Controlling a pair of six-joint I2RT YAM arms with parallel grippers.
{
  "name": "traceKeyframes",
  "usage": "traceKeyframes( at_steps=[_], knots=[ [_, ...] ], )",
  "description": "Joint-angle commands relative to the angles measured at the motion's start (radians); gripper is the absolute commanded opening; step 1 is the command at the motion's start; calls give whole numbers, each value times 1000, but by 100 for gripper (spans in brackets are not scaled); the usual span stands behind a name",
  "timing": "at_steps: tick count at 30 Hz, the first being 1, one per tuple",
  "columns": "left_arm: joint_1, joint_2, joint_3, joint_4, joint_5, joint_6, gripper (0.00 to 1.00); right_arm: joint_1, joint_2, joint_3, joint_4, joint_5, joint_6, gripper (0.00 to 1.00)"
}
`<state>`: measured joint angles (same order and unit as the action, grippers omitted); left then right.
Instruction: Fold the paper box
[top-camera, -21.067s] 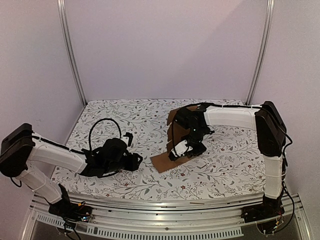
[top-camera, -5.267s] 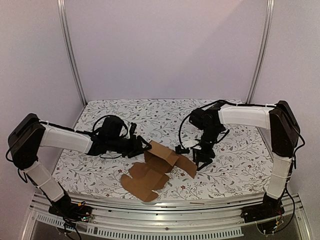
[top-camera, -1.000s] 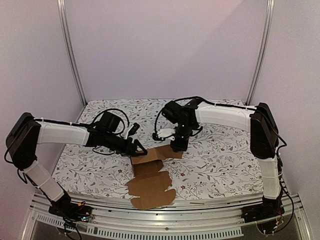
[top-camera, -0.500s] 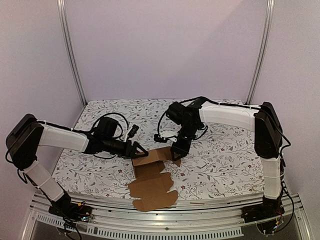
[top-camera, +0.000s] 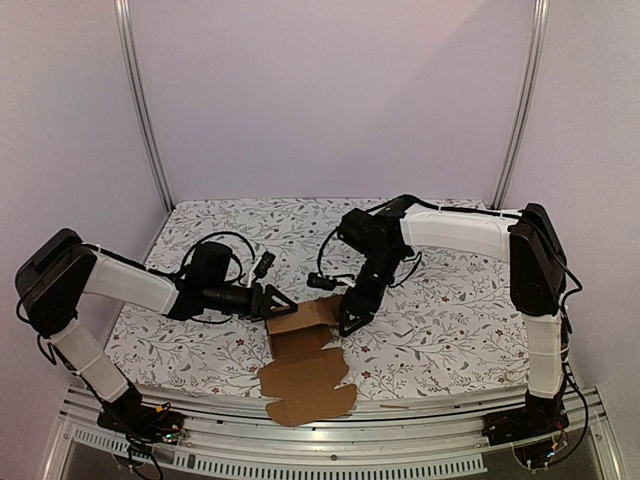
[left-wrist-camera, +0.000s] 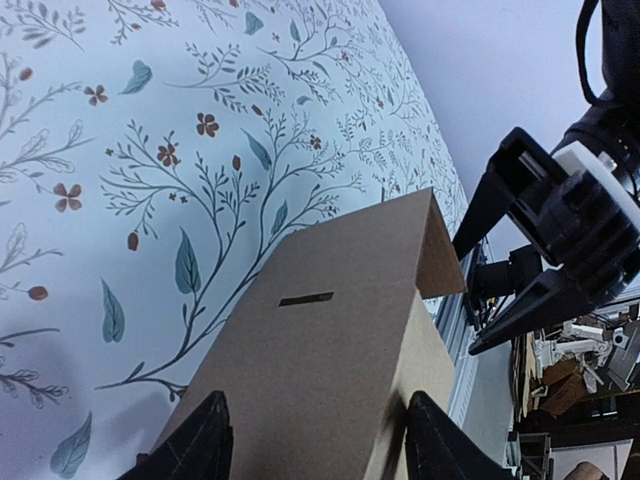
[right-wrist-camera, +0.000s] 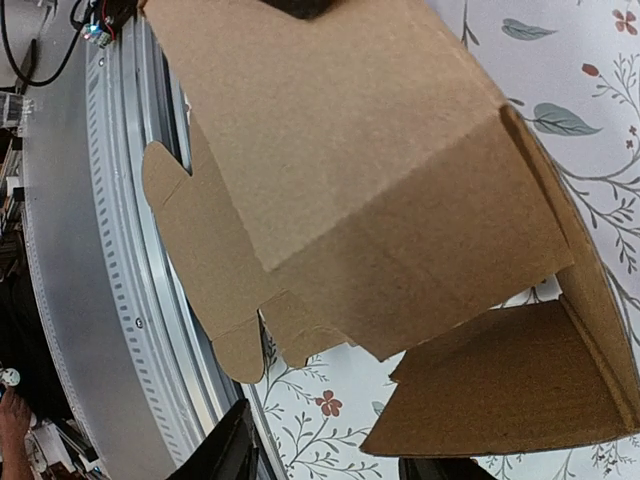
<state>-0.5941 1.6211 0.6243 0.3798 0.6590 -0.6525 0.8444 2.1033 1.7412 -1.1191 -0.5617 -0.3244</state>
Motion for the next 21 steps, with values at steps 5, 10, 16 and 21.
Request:
traceKeyframes(
  at_steps=[5, 10, 16, 21],
  knots=[
    [4, 17, -38, 1, -31, -12, 58, -72, -57, -29, -67, 42, -187, 48],
    [4, 20, -32, -8, -29, 2, 58, -201, -80, 28, -190, 115, -377, 48],
    [3, 24, -19, -17, -24, 0, 57, -275, -19, 128, -222, 188, -541, 47],
    [4, 15, -9, -41, -20, 6, 57, -277, 63, 194, -91, 234, -516, 48]
  ],
)
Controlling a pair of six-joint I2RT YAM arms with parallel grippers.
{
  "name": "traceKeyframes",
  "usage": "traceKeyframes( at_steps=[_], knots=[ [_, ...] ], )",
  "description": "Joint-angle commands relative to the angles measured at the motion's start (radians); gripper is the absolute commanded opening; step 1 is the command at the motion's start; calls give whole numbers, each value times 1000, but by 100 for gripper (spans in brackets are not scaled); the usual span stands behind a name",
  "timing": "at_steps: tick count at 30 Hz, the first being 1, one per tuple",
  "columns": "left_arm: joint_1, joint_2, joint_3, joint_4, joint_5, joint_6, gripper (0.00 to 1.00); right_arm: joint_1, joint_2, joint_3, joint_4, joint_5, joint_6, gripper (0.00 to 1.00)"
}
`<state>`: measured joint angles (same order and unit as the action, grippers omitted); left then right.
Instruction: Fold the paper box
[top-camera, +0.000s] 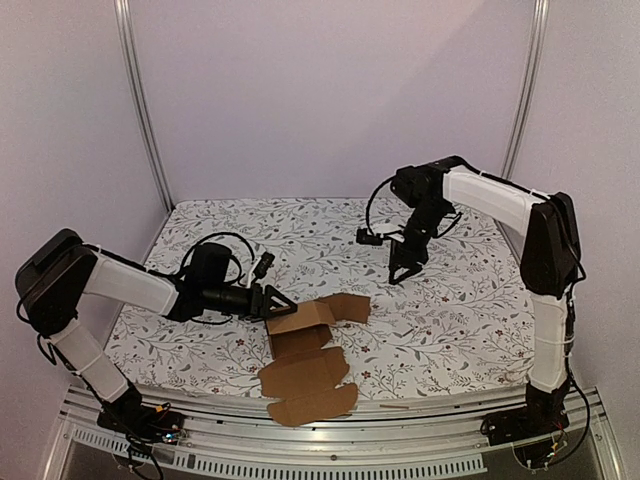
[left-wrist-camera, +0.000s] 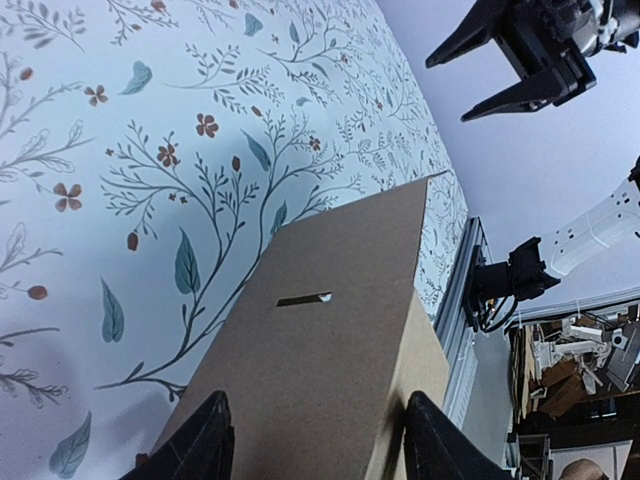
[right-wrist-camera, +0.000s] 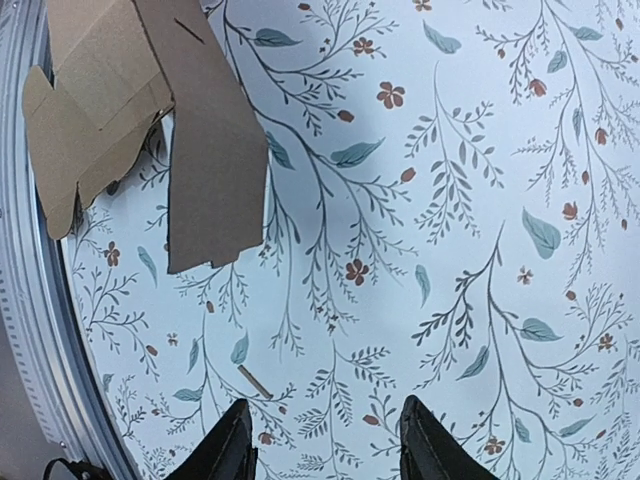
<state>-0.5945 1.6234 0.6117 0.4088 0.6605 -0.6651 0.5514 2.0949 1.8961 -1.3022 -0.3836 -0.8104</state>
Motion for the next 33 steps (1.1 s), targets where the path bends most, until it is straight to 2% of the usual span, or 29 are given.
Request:
traceKeyframes(
  at_steps=[1, 3, 5, 6, 9, 15, 25, 29, 33],
  knots=[
    [5, 12, 3, -72, -20, 19, 57, 17, 82, 44, 129, 58, -8, 48],
    [4, 15, 8, -79, -18, 22, 57, 29, 108, 51, 171, 48, 2, 49],
    [5, 18, 12, -83, -18, 22, 57, 57, 121, 44, 173, 26, -27, 54],
    [4, 18, 13, -83, -18, 22, 57, 76, 121, 25, 172, 14, -62, 59],
    [4, 17, 12, -84, -19, 20, 57, 144, 78, -73, 220, 1, -136, 61],
    [4, 29, 4, -60, -19, 11, 57, 236, 23, -155, 285, 5, -135, 58],
    [2, 63, -11, 5, -9, -16, 56, 246, -26, -224, 469, -5, -17, 47],
    [2, 63, -14, 5, -7, -16, 56, 243, -21, -219, 464, 22, -30, 47],
    [2, 50, -16, -13, -10, -12, 56, 227, -39, -216, 379, 66, -118, 48]
  ],
)
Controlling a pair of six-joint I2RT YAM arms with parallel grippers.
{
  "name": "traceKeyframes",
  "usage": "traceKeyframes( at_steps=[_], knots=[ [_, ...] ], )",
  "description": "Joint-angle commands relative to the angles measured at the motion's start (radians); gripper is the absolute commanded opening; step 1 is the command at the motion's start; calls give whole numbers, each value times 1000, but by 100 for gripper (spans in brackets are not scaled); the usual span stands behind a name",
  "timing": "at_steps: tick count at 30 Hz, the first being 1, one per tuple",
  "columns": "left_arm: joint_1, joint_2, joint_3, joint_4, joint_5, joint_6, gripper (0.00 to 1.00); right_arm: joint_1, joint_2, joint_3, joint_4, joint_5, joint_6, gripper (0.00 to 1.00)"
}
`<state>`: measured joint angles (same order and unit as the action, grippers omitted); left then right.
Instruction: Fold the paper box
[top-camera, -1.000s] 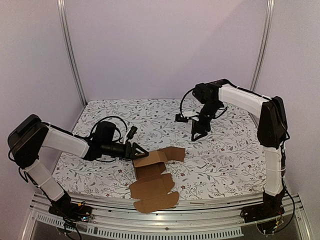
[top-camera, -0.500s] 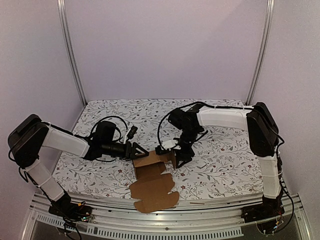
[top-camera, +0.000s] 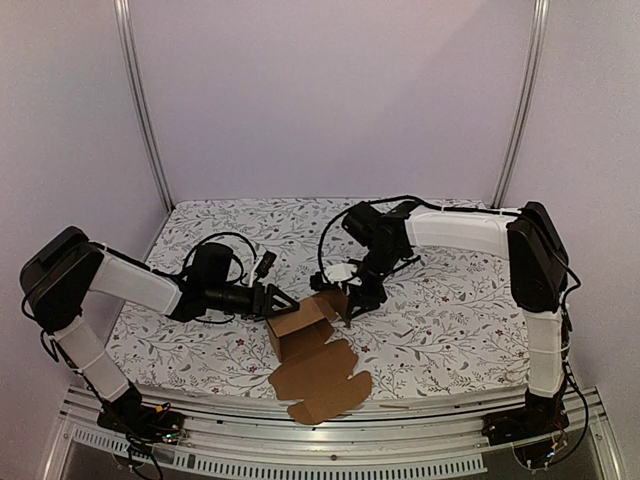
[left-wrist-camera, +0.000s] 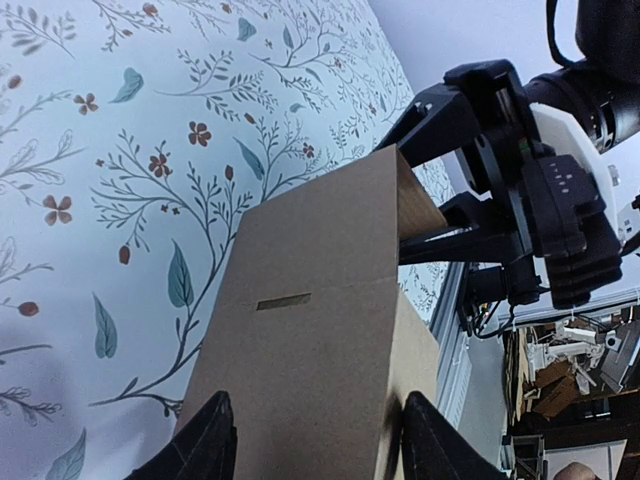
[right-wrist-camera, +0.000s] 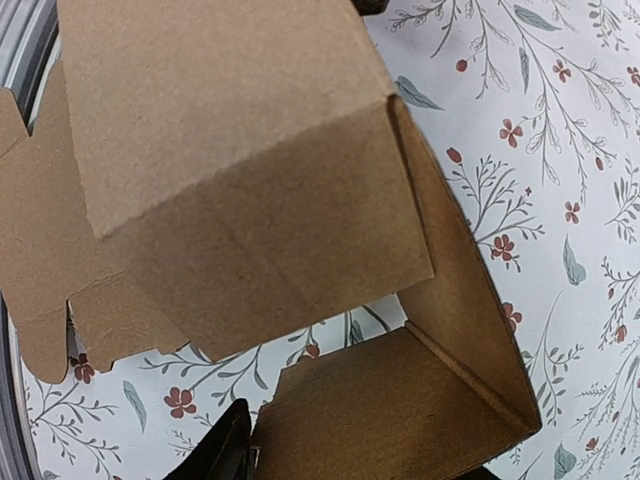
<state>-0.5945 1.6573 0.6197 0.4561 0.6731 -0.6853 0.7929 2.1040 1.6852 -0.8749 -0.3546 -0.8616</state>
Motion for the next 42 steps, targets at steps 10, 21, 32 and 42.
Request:
traceKeyframes(
  at_steps=[10, 21, 32, 42],
  knots=[
    [2, 24, -9, -63, -20, 19, 55, -144, -72, 124, -229, 49, -183, 52],
    [2, 22, 2, -86, 2, 36, 55, -148, 202, 377, -132, 51, -111, 52],
    [2, 20, -8, -74, -10, 22, 54, -35, 105, 161, -118, -48, -248, 54],
    [1, 40, -18, -26, -10, -7, 54, -6, 91, 147, -97, -119, -158, 51]
  ],
)
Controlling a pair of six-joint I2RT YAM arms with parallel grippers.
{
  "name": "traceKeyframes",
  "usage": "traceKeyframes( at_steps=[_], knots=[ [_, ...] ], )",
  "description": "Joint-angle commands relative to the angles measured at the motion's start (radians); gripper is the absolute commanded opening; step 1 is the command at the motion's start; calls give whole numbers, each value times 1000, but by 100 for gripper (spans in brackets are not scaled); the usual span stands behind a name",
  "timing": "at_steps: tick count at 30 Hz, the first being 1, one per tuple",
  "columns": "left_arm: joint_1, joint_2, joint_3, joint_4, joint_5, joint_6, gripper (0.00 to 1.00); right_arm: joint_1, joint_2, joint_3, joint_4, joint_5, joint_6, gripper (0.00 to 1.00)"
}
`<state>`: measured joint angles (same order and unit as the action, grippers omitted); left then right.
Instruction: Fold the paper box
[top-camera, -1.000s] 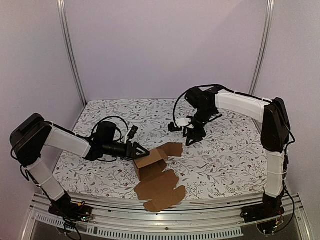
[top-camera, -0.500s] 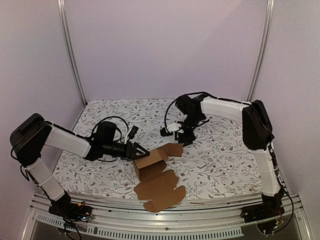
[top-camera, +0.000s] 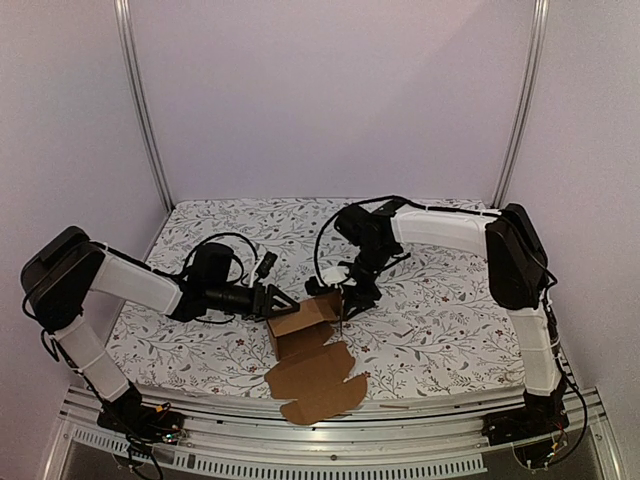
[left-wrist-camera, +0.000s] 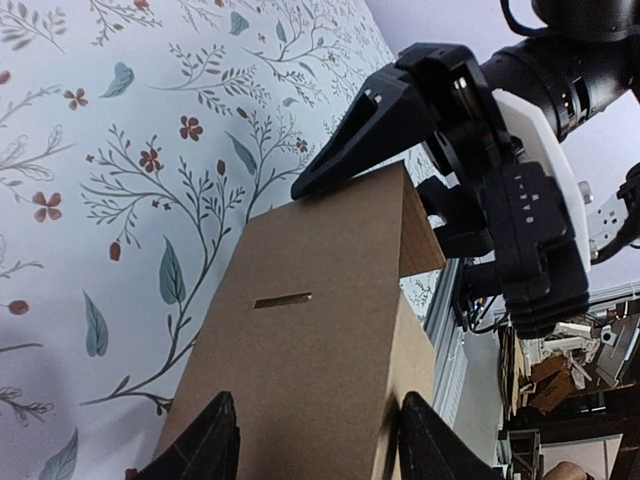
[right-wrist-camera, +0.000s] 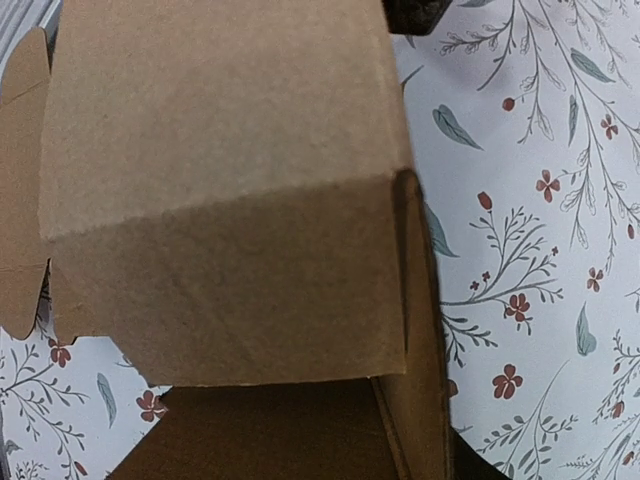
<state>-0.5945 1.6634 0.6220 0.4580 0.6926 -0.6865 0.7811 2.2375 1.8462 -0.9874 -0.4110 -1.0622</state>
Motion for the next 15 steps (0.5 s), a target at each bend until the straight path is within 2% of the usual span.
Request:
traceKeyframes(
  at_steps=[1, 9, 15],
  knots=[
    [1, 35, -22, -23, -31, -10, 54, 6, -51, -22, 21, -69, 58, 51],
    [-2, 33, -39, 5, -39, -31, 53, 21, -96, -103, 66, -92, 106, 49],
    [-5, 34, -62, 53, -47, -56, 53, 33, -129, -128, 53, -154, 145, 51]
  ],
)
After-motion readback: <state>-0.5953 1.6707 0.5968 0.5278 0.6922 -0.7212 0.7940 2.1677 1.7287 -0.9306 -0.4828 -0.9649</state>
